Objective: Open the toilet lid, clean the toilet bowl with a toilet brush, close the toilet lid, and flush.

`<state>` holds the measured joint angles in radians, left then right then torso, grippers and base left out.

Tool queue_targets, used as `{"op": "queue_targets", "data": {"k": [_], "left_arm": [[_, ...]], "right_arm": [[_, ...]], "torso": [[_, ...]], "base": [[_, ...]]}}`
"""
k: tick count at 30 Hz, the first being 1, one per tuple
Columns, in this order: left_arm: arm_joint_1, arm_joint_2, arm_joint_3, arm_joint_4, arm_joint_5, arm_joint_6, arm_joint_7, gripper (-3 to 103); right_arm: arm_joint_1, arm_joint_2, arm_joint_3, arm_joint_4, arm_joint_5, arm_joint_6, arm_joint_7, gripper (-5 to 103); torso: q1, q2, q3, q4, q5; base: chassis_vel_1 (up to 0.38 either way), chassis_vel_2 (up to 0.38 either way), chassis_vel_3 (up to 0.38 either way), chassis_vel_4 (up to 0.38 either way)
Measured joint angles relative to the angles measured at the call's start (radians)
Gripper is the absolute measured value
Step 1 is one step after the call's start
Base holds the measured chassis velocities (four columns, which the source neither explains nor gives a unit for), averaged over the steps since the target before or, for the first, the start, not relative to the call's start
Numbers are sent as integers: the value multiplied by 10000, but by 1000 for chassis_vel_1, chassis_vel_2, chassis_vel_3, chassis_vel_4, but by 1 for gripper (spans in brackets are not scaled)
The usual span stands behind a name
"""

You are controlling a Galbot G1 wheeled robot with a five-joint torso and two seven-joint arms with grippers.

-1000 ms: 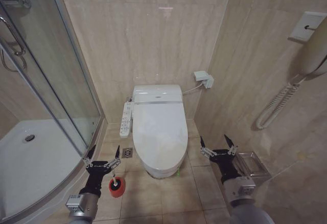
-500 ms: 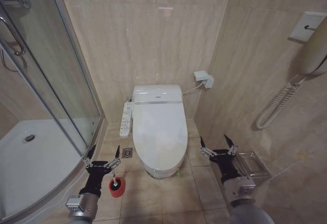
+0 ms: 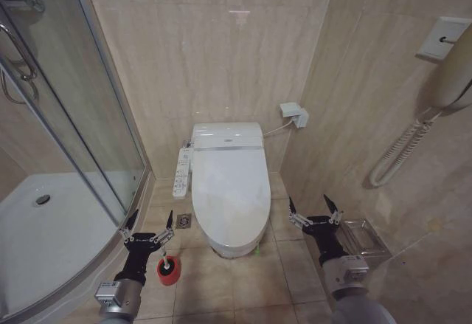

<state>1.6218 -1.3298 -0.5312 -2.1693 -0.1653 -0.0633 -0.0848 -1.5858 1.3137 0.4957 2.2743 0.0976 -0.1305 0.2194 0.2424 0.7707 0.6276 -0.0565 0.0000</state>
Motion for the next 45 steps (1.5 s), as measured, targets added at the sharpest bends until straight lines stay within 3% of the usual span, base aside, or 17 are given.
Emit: {"op": "queue_targets", "data": {"k": [45], "left_arm": [[0, 0, 0, 0, 0, 0, 0, 100]], "right_arm": [[0, 0, 0, 0, 0, 0, 0, 100]], "torso": [[0, 0, 0, 0, 0]], "base": [[0, 0, 0, 0]]}}
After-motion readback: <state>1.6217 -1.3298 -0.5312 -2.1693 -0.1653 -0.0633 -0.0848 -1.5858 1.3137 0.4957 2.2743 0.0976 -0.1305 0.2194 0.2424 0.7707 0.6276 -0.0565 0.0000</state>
